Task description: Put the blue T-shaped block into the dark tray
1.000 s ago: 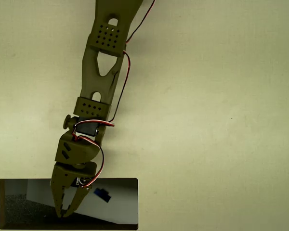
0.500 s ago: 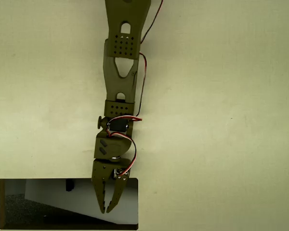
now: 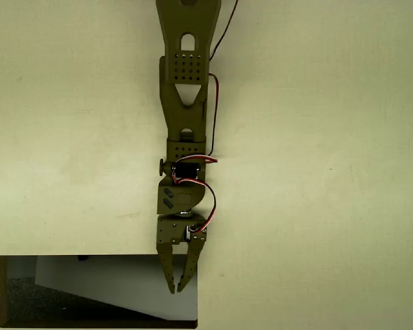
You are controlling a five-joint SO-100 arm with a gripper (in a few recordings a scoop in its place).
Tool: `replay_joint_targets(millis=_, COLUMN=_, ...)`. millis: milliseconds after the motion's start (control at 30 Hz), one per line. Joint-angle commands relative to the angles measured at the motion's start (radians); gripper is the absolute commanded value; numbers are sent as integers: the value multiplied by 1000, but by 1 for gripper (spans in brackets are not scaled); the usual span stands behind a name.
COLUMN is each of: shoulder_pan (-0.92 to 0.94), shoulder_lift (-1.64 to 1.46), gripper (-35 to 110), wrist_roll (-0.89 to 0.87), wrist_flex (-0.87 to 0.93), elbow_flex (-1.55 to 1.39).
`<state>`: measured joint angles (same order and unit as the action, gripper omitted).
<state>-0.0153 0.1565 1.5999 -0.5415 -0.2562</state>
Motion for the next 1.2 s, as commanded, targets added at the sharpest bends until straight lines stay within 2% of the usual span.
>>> replay_joint_targets(millis=0, shoulder_pan=-5, shoulder_lift=0, gripper=0, wrist_roll=14, wrist_flex=-43, elbow_flex=-12)
replay_joint_targets(millis=167, shoulder_pan=-2, shoulder_lift=0, gripper=0, wrist_roll=14, wrist_flex=-118, elbow_flex=-41)
replay_joint_targets(millis=1167, shoulder_pan=0, shoulder_lift=0, gripper=1, wrist_roll=15, wrist_flex=-120, elbow_flex=-43)
